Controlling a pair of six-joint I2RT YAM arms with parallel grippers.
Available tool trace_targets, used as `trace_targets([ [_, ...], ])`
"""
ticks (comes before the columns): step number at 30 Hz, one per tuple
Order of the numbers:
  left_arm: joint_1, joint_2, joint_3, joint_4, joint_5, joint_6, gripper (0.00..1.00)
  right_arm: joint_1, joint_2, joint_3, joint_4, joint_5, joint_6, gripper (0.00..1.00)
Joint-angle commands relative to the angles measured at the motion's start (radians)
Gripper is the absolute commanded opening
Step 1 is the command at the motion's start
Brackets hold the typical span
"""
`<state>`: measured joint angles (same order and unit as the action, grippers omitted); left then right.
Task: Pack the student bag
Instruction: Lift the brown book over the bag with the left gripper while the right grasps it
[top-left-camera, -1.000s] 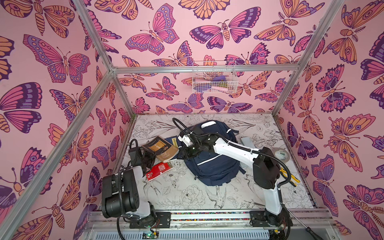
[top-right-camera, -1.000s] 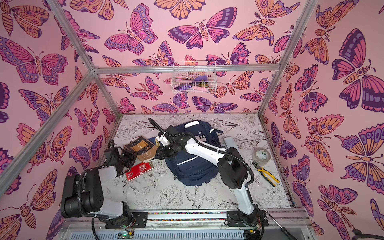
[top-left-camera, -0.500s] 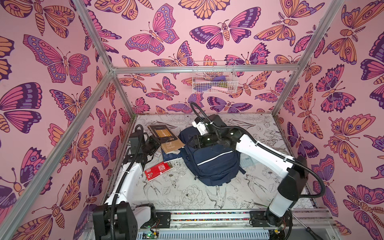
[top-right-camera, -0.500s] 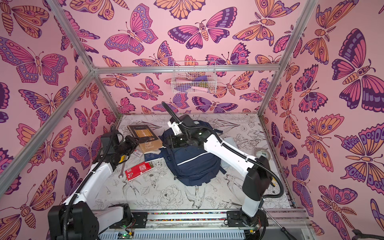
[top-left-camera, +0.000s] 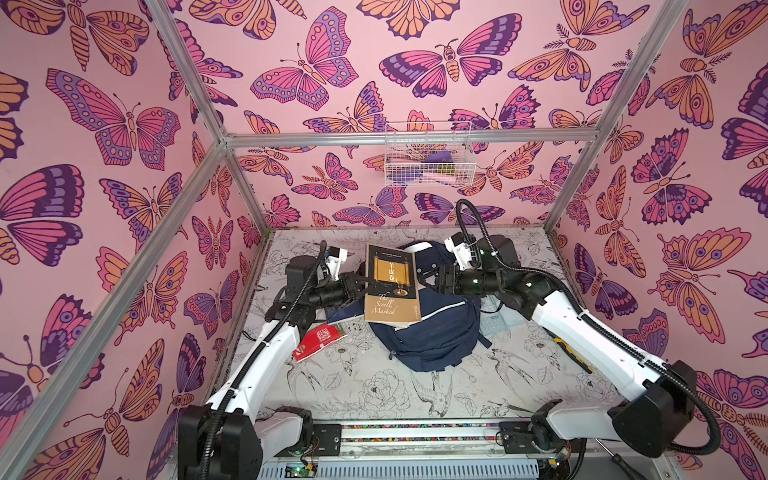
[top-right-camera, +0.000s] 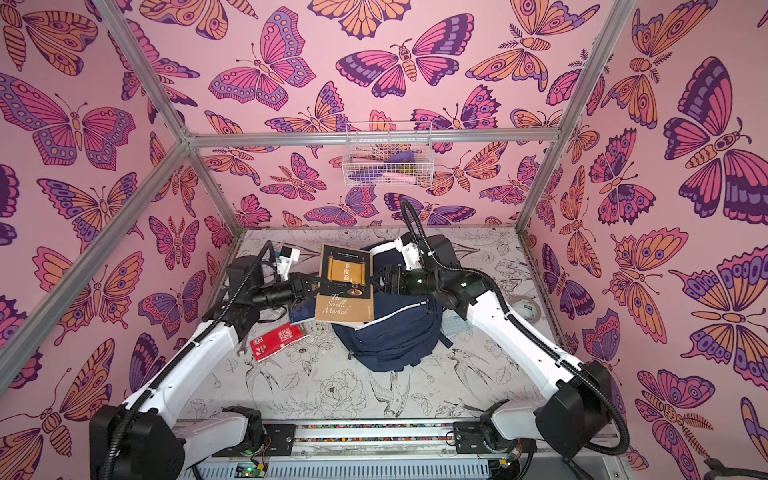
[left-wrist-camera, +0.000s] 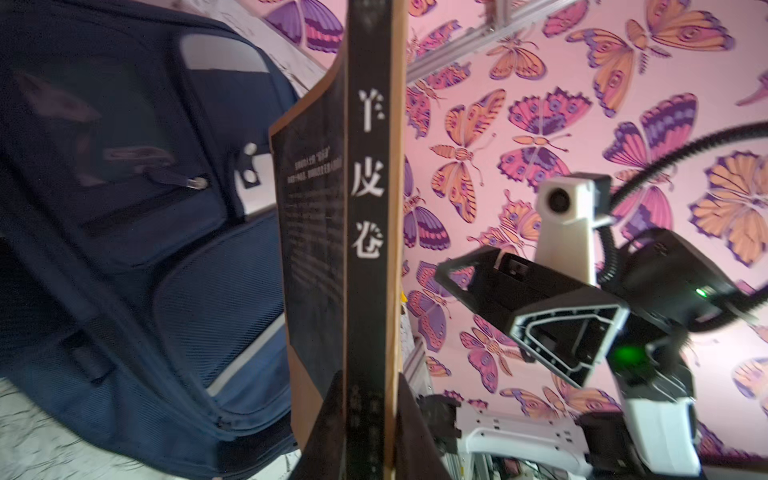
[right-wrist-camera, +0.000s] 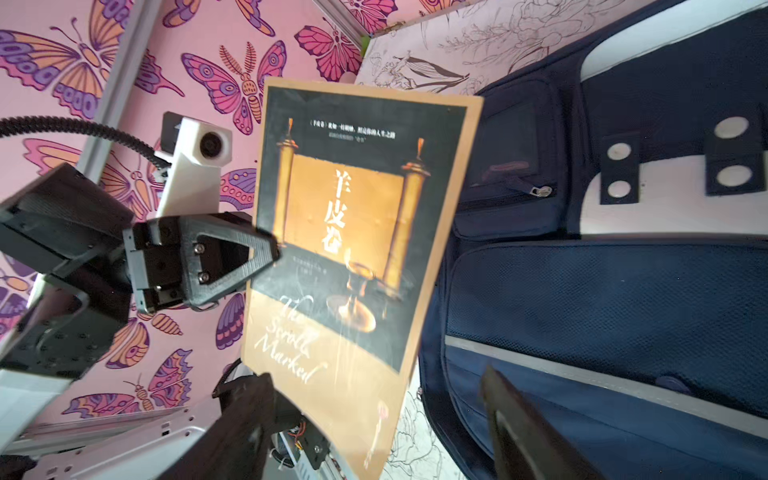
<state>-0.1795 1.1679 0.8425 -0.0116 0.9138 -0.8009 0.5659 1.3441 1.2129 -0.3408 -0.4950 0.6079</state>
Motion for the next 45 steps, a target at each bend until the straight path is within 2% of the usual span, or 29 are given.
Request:
trace_targets([
  [1, -0.015, -0.037, -0.049, 0.247, 0.164, -0.097, 0.0, -0.004, -0.02, -0.028, 0.121, -0.081, 0.038, 0.81],
  [8, -0.049, -0.025, -0.133, 0.7, 0.248, -0.374, 0.0, -0.013, -0.047, -0.137, 0.245, -0.104, 0.081, 0.82],
  [13, -0.059, 0.01, -0.164, 1.094, 0.238, -0.631, 0.0, -0.033, -0.075, -0.193, 0.319, -0.177, 0.112, 0.84],
  [16, -0.075, 0.067, -0.157, 1.323, 0.227, -0.805, 0.0, -0.039, -0.101, -0.256, 0.471, -0.247, 0.176, 0.87],
  [18, -0.091, 0.094, -0.143, 1.414, 0.22, -0.873, 0.0, -0.041, -0.114, -0.302, 0.623, -0.289, 0.243, 0.9],
  [23, -0.134, 0.095, -0.112, 1.429, 0.216, -0.876, 0.0, -0.041, -0.105, -0.344, 0.864, -0.366, 0.37, 0.93],
  [27, -0.153, 0.095, -0.105, 1.428, 0.212, -0.868, 0.0, -0.041, -0.114, -0.343, 0.885, -0.376, 0.378, 0.92],
  [34, -0.164, 0.095, -0.091, 1.429, 0.2, -0.86, 0.0, -0.041, -0.135, -0.362, 0.946, -0.412, 0.422, 0.82],
  [37, -0.166, 0.113, -0.087, 1.43, 0.203, -0.854, 0.0, -0.041, -0.16, -0.378, 0.961, -0.415, 0.429, 0.68],
  [40, -0.166, 0.142, -0.093, 1.431, 0.202, -0.848, 0.0, -0.041, -0.186, -0.383, 0.941, -0.422, 0.415, 0.43],
  [45, -0.164, 0.178, -0.099, 1.429, 0.199, -0.824, 0.0, -0.041, -0.219, -0.381, 0.851, -0.417, 0.363, 0.34],
])
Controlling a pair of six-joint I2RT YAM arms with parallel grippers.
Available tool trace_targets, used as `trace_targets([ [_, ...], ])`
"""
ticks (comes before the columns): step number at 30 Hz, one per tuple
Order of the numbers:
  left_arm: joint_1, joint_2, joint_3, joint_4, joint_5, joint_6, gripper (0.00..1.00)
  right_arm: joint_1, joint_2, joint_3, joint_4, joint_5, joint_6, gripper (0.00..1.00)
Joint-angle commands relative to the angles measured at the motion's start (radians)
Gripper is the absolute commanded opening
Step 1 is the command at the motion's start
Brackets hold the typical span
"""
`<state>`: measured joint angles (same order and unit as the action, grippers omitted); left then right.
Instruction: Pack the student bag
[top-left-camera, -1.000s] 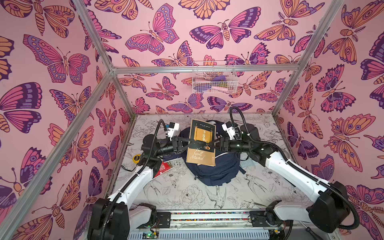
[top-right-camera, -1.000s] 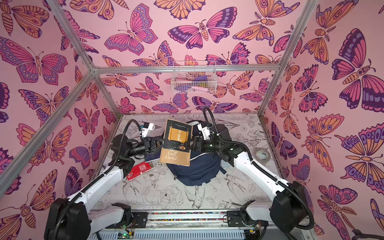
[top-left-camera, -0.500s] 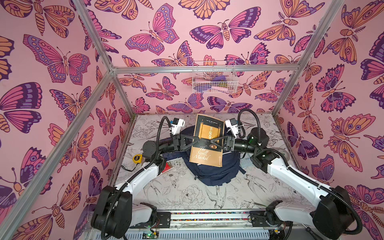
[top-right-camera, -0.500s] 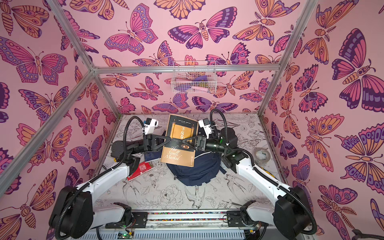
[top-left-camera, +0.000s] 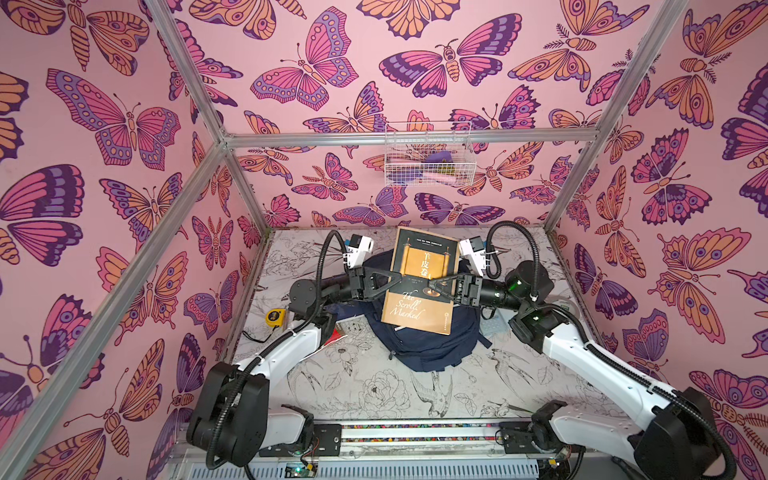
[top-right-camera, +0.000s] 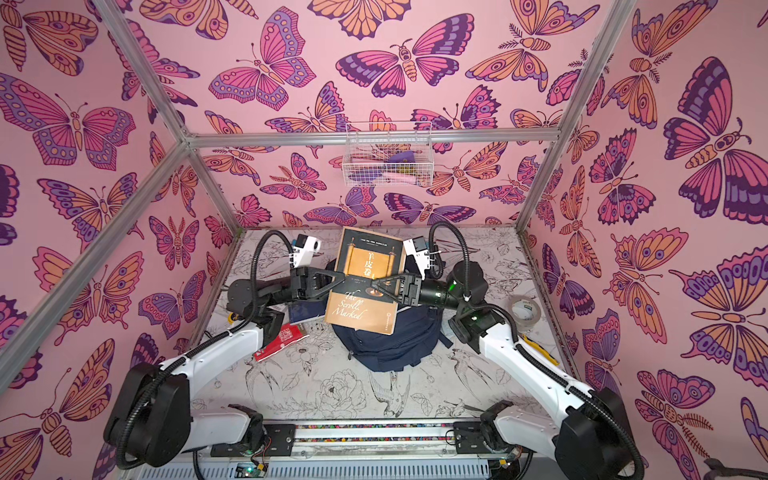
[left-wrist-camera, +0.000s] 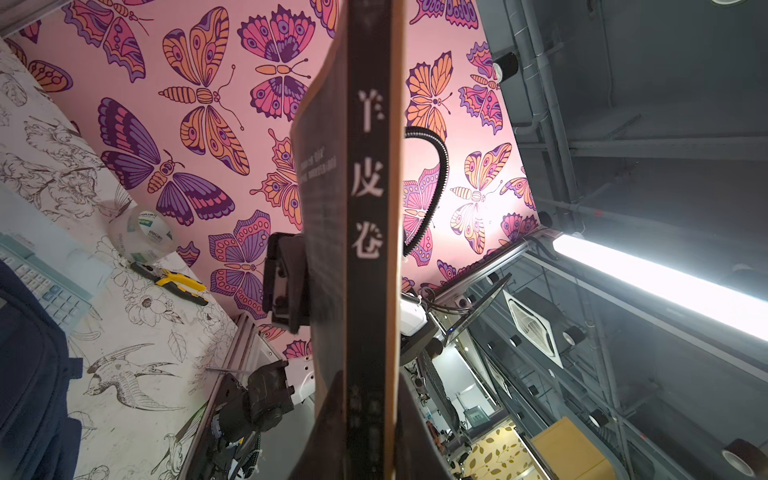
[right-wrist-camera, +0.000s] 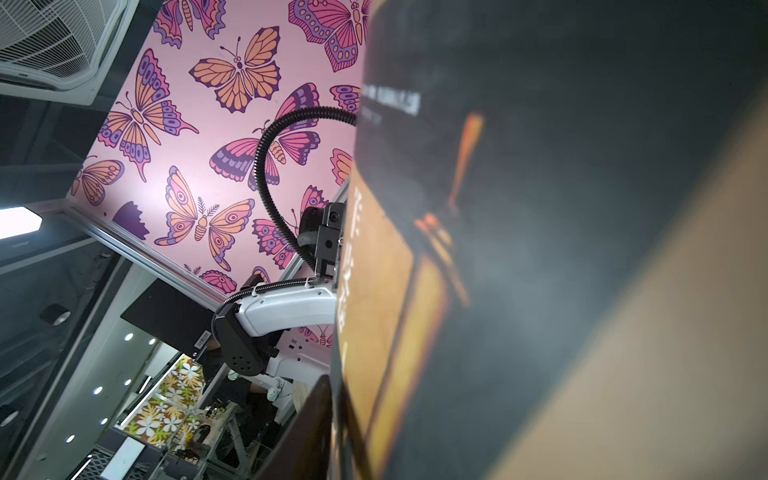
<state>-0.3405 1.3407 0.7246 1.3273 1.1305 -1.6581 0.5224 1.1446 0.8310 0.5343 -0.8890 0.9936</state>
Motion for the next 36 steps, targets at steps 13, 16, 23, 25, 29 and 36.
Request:
trace_targets([
  [13, 0.002, 0.057, -0.012, 0.092, 0.019, 0.077, 0.0, -0.019, -0.125, -0.004, -0.24, 0.028, -0.11, 0.44],
  [16, 0.005, 0.063, -0.017, 0.089, 0.028, 0.086, 0.0, -0.019, -0.143, -0.002, -0.26, 0.031, -0.116, 0.4],
  [23, 0.005, 0.074, -0.024, 0.086, 0.036, 0.101, 0.0, -0.019, -0.155, 0.016, -0.311, 0.044, -0.138, 0.13],
  [25, 0.006, 0.074, -0.027, 0.071, 0.036, 0.116, 0.0, -0.019, -0.162, 0.022, -0.35, 0.074, -0.157, 0.06],
  [29, 0.014, 0.045, -0.039, -0.14, 0.008, 0.263, 0.0, -0.024, -0.178, 0.044, -0.47, 0.183, -0.193, 0.0],
  [36, -0.016, -0.231, 0.086, -1.342, -0.451, 1.069, 0.63, -0.031, -0.163, 0.17, -0.906, 0.525, -0.313, 0.0],
])
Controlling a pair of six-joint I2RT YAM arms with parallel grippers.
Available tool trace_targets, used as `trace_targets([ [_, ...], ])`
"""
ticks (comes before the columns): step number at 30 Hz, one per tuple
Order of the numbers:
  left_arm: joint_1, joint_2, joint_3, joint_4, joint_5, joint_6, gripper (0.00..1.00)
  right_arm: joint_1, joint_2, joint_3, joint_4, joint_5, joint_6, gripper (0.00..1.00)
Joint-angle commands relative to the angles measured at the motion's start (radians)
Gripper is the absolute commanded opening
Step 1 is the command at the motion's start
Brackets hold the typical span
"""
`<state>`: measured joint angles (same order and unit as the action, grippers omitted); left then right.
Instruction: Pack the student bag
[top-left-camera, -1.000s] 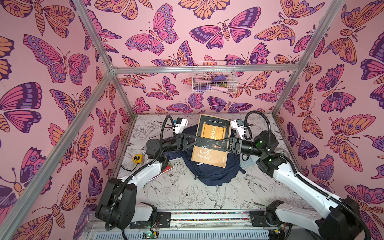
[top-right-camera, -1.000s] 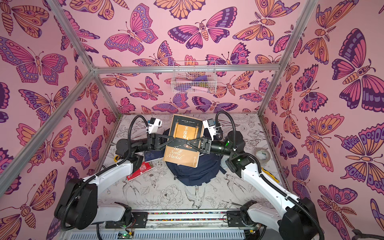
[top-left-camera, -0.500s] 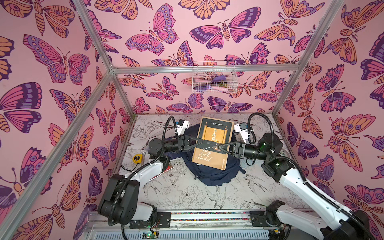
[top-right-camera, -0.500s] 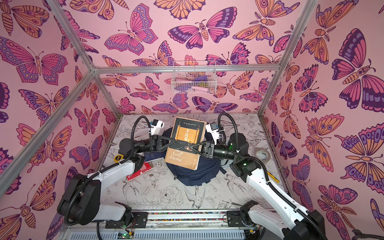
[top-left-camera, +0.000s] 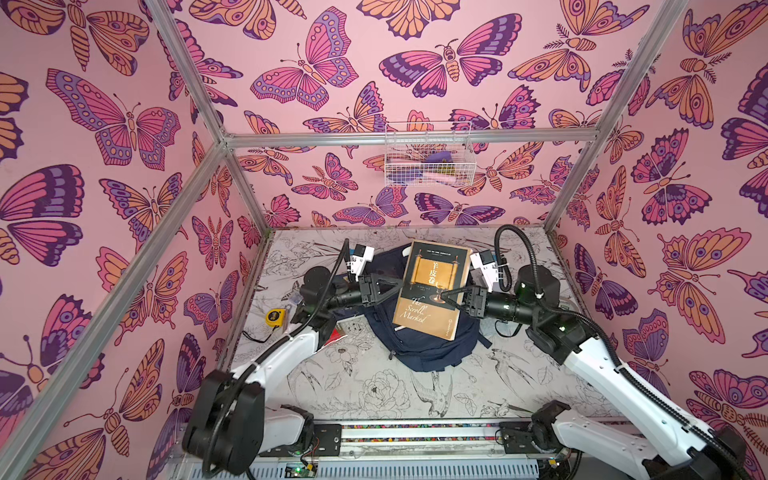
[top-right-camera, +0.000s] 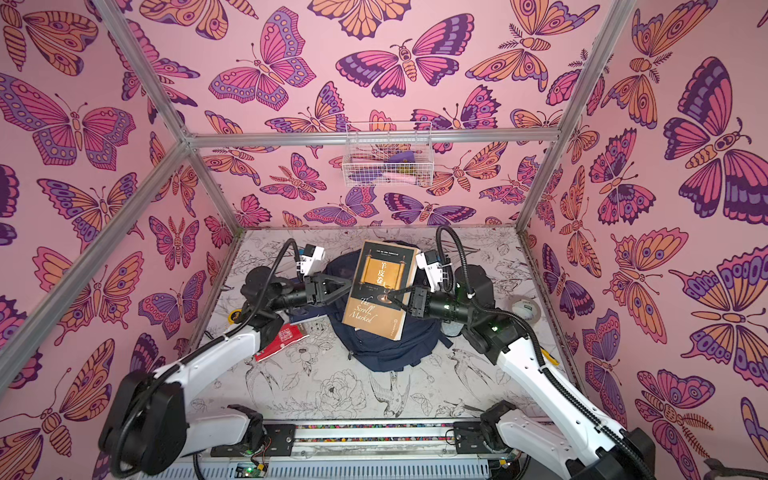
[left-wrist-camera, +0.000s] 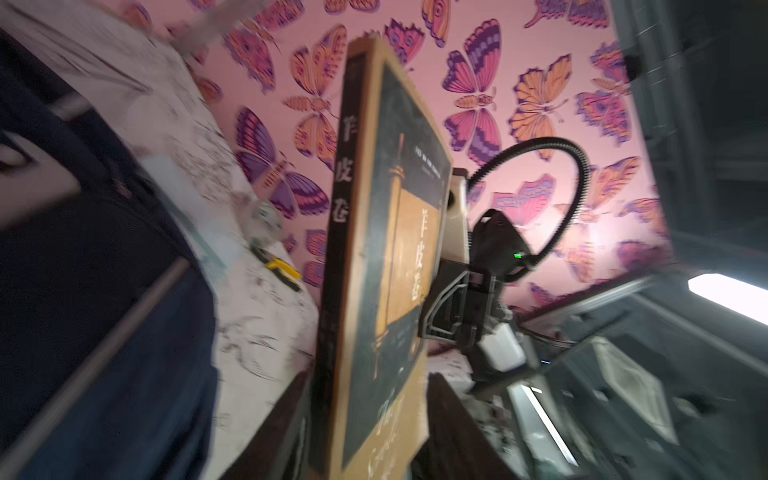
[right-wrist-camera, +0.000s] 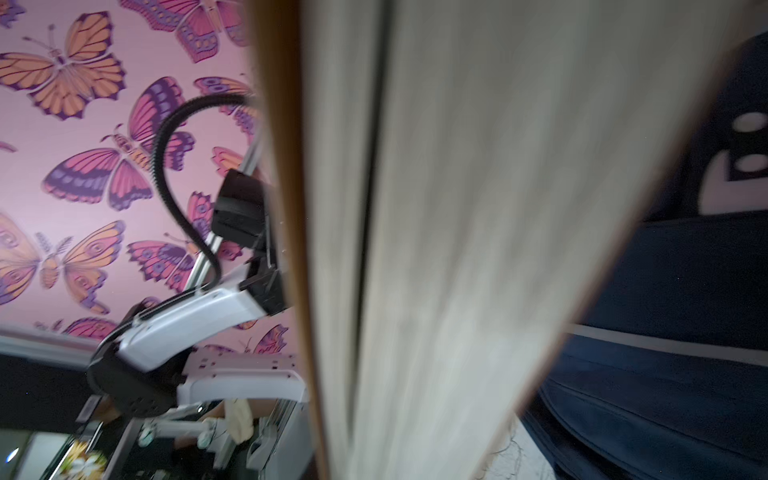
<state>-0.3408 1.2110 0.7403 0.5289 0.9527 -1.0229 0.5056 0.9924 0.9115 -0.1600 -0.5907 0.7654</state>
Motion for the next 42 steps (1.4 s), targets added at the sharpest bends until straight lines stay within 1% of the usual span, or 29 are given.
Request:
trace_targets([
  [1, -0.021, -0.113, 0.079, -0.592, -0.328, 0.468, 0.66, -0.018, 0.0, 0.11, -0.274, 0.278, -0.09, 0.0],
  [3, -0.033, -0.116, 0.089, -0.655, -0.372, 0.514, 0.69, -0.032, 0.023, 0.14, -0.403, 0.407, -0.086, 0.0],
  [5, -0.086, -0.095, 0.109, -0.719, -0.428, 0.572, 0.7, -0.061, 0.041, 0.152, -0.511, 0.504, -0.067, 0.0],
  [7, -0.158, -0.057, 0.138, -0.775, -0.485, 0.638, 0.69, -0.101, 0.035, 0.133, -0.556, 0.546, -0.048, 0.0],
  [9, -0.223, 0.003, 0.175, -0.817, -0.531, 0.683, 0.68, -0.151, 0.006, 0.099, -0.569, 0.553, -0.026, 0.0],
  [12, -0.291, 0.141, 0.26, -0.887, -0.609, 0.705, 0.65, -0.219, -0.054, 0.061, -0.585, 0.571, -0.005, 0.0],
  [15, -0.375, 0.27, 0.371, -0.957, -0.696, 0.767, 0.64, -0.276, -0.094, 0.058, -0.65, 0.623, -0.009, 0.0],
  [17, -0.436, 0.361, 0.456, -1.003, -0.755, 0.813, 0.65, -0.311, -0.104, 0.059, -0.685, 0.634, -0.016, 0.0],
  [19, -0.487, 0.435, 0.523, -1.038, -0.789, 0.85, 0.65, -0.341, -0.115, 0.057, -0.704, 0.632, -0.018, 0.0],
  [21, -0.534, 0.489, 0.568, -1.056, -0.811, 0.876, 0.65, -0.361, -0.127, 0.046, -0.708, 0.624, -0.02, 0.0],
  [23, -0.576, 0.543, 0.603, -1.072, -0.866, 0.902, 0.66, -0.373, -0.139, 0.033, -0.707, 0.617, -0.02, 0.0],
  [27, -0.613, 0.636, 0.685, -1.117, -1.012, 0.921, 0.68, -0.381, -0.144, 0.015, -0.695, 0.592, -0.022, 0.0],
  [30, -0.618, 0.694, 0.726, -1.136, -1.046, 0.931, 0.69, -0.382, -0.151, 0.008, -0.687, 0.582, -0.019, 0.0],
  [32, -0.625, 0.728, 0.744, -1.138, -1.062, 0.942, 0.67, -0.384, -0.158, 0.006, -0.685, 0.576, -0.018, 0.0],
  [33, -0.628, 0.741, 0.75, -1.139, -1.081, 0.946, 0.65, -0.384, -0.161, 0.006, -0.684, 0.573, -0.018, 0.0],
  [34, -0.631, 0.755, 0.754, -1.14, -1.109, 0.947, 0.6, -0.383, -0.165, 0.006, -0.682, 0.566, -0.019, 0.0],
  [36, -0.633, 0.772, 0.763, -1.145, -1.161, 0.946, 0.45, -0.383, -0.169, 0.007, -0.682, 0.555, -0.021, 0.0],
  [38, -0.633, 0.772, 0.771, -1.152, -1.2, 0.943, 0.24, -0.383, -0.173, 0.008, -0.682, 0.544, -0.027, 0.0],
  [40, -0.633, 0.746, 0.772, -1.155, -1.209, 0.942, 0.03, -0.383, -0.181, 0.007, -0.681, 0.534, -0.031, 0.0],
  [41, -0.632, 0.726, 0.774, -1.153, -1.209, 0.942, 0.0, -0.383, -0.185, 0.007, -0.679, 0.525, -0.032, 0.0],
  [42, -0.633, 0.707, 0.778, -1.153, -1.21, 0.942, 0.0, -0.383, -0.192, 0.008, -0.675, 0.516, -0.034, 0.0],
])
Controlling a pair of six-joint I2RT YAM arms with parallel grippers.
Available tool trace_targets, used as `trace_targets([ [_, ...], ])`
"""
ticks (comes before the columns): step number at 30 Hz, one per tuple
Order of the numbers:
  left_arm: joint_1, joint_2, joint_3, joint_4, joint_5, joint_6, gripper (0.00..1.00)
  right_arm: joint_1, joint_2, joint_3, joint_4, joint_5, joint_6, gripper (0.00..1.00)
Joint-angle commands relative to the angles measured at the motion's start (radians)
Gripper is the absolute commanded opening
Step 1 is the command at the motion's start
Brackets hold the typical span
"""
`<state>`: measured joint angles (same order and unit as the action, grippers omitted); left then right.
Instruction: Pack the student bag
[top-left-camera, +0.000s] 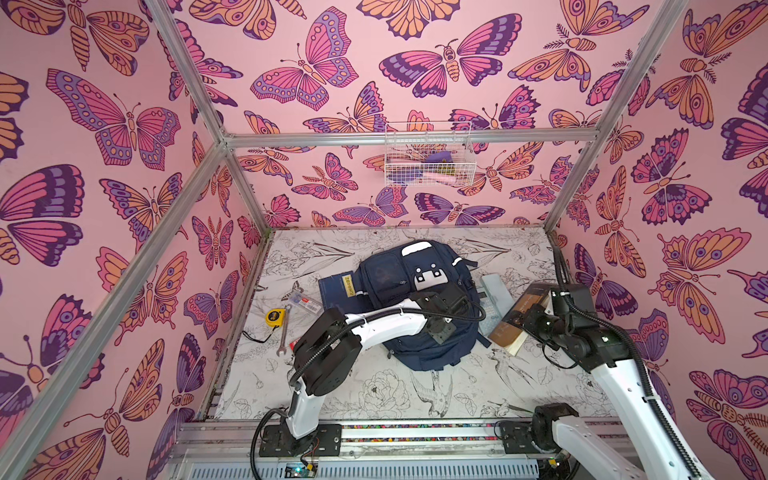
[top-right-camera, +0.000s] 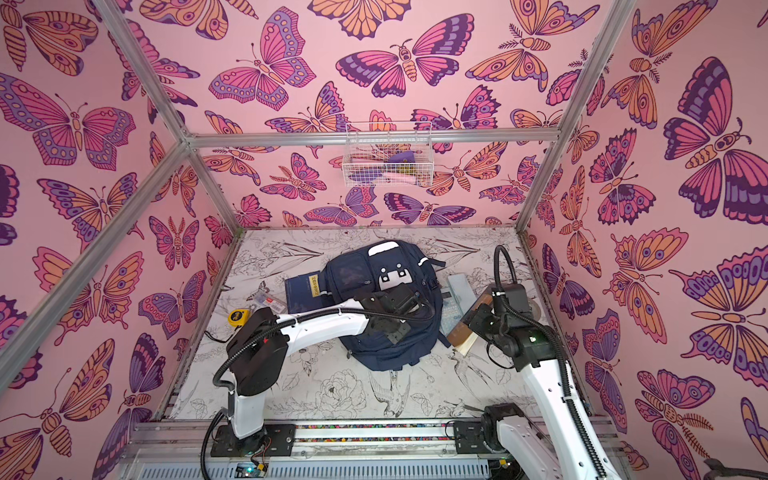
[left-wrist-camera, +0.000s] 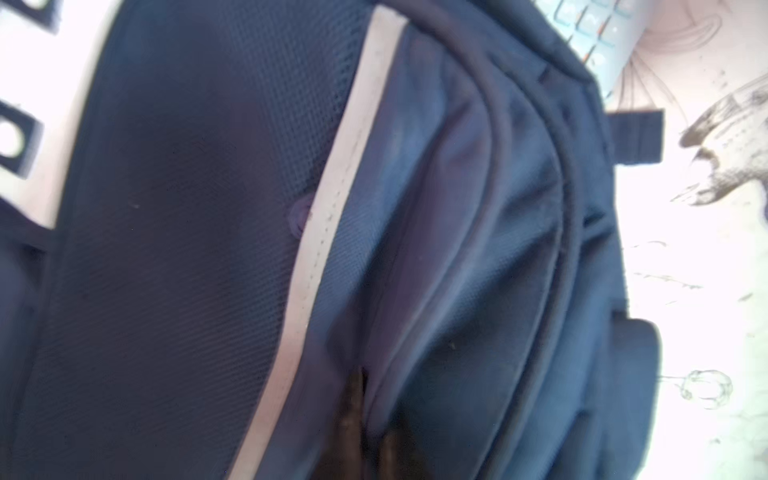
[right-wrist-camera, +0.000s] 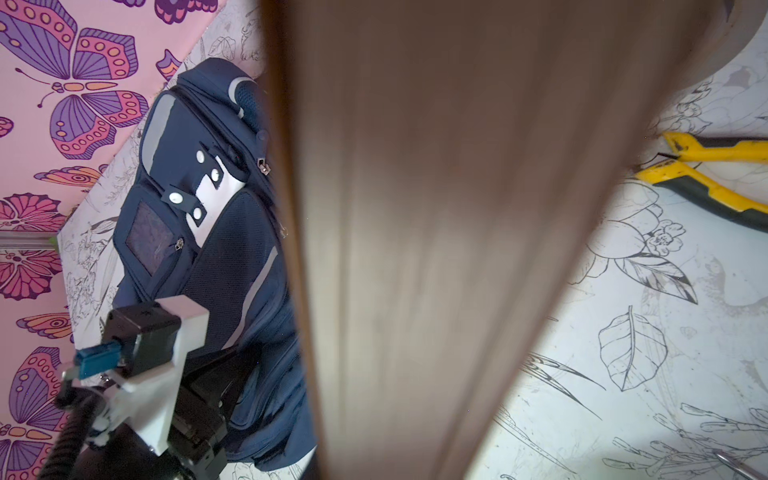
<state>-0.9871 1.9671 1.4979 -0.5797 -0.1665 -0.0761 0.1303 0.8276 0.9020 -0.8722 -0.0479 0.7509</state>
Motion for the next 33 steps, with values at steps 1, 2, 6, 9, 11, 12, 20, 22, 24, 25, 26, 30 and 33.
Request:
trace_targets([
  [1, 0.015, -0.077, 0.025, -0.043, -0.091, -0.004, 0.0, -0.008, -0.033, 0.016, 0.046, -0.046, -0.024, 0.0],
  [2, 0.017, -0.104, 0.029, -0.041, -0.085, -0.003, 0.0, -0.008, -0.042, 0.014, 0.06, -0.074, -0.032, 0.0],
  [6, 0.052, -0.214, 0.034, -0.01, 0.023, 0.001, 0.0, -0.008, -0.068, 0.015, 0.099, -0.168, -0.033, 0.0],
  [9, 0.121, -0.29, 0.002, 0.043, 0.176, -0.019, 0.0, -0.008, -0.094, 0.026, 0.109, -0.209, -0.026, 0.0],
  [11, 0.171, -0.343, -0.052, 0.113, 0.304, -0.03, 0.0, -0.007, -0.114, 0.026, 0.123, -0.25, -0.02, 0.0],
  [12, 0.189, -0.367, -0.082, 0.147, 0.343, -0.036, 0.0, -0.007, -0.119, 0.022, 0.131, -0.275, -0.017, 0.0],
  [20, 0.327, -0.46, -0.22, 0.354, 0.673, -0.192, 0.0, 0.05, -0.157, -0.132, 0.393, -0.49, 0.138, 0.0],
  [22, 0.333, -0.46, -0.225, 0.37, 0.703, -0.21, 0.0, 0.101, -0.154, -0.168, 0.477, -0.474, 0.18, 0.0],
  [24, 0.335, -0.457, -0.222, 0.38, 0.729, -0.223, 0.0, 0.158, -0.139, -0.197, 0.544, -0.437, 0.214, 0.0],
  [25, 0.336, -0.454, -0.22, 0.385, 0.742, -0.232, 0.0, 0.193, -0.125, -0.209, 0.568, -0.407, 0.227, 0.0],
  [26, 0.337, -0.453, -0.216, 0.391, 0.752, -0.241, 0.0, 0.221, -0.113, -0.22, 0.59, -0.379, 0.236, 0.0],
  [30, 0.343, -0.443, -0.184, 0.408, 0.788, -0.301, 0.0, 0.317, -0.055, -0.265, 0.675, -0.293, 0.288, 0.0],
  [33, 0.347, -0.417, -0.153, 0.414, 0.837, -0.337, 0.0, 0.363, -0.031, -0.33, 0.801, -0.231, 0.351, 0.0],
])
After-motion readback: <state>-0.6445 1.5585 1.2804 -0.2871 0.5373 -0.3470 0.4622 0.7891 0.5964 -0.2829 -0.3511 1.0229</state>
